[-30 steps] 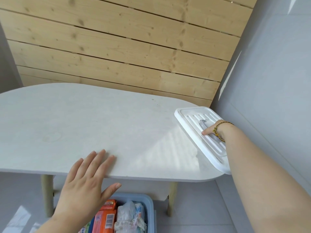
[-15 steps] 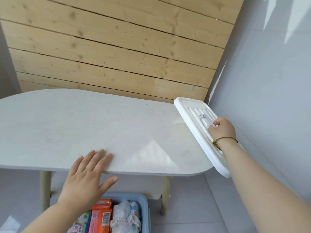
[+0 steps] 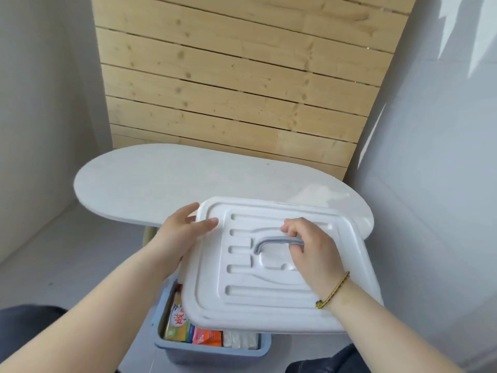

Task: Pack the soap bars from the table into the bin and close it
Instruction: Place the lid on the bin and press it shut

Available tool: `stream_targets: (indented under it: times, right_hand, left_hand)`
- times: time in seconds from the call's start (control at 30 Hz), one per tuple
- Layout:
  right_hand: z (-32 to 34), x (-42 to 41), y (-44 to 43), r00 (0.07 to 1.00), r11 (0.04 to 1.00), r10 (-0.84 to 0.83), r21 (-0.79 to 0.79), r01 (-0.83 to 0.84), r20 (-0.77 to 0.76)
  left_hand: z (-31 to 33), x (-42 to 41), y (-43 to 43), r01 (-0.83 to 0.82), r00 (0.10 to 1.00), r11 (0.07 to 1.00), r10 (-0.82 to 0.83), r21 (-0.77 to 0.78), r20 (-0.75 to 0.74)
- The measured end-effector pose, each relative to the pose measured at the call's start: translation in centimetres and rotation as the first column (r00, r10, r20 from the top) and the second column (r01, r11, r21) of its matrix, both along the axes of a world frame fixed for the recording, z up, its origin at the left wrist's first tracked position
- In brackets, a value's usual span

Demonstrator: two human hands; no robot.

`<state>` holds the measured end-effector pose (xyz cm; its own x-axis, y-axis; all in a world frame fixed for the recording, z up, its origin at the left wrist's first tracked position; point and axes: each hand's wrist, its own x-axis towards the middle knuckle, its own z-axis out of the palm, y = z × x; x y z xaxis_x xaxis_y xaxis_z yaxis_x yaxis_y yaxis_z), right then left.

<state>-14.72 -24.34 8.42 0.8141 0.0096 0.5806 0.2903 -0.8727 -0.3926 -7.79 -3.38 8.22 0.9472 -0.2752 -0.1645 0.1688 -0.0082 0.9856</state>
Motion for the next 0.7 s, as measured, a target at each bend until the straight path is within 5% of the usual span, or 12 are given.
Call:
stream_targets:
  times: [0.37, 0.53, 0.6, 0.7]
  right_hand:
    - [-7.1, -0.4, 7.0, 0.956, 0.958, 0.262, -0.086, -0.275, -0.135]
    - [-12.7, -1.4, 4.7, 0.981, 0.968, -0.133, 0.196, 0.159, -0.14]
    - [-14.1, -1.4, 3.4, 0.829, 0.81, -0.229, 0.372, 0.452, -0.51]
    - [-15.7, -0.3, 1.7, 0.626, 0.535, 0.031, 0.542, 0.648, -0.779]
  left_hand:
    - [-6.3, -3.4, 11.1, -0.2, 0.98, 0.975, 0.2, 0.097, 0.007]
    - [-9.8, -2.1, 11.1, -0.161, 0.984, 0.979, 0.169, 0.122, -0.058]
    - [-10.9, -1.3, 10.6, -0.142, 0.985, 0.982, 0.152, 0.123, -0.082]
    - [-12.5, 0.2, 9.3, -0.105, 0.985, 0.984, 0.122, 0.144, -0.122]
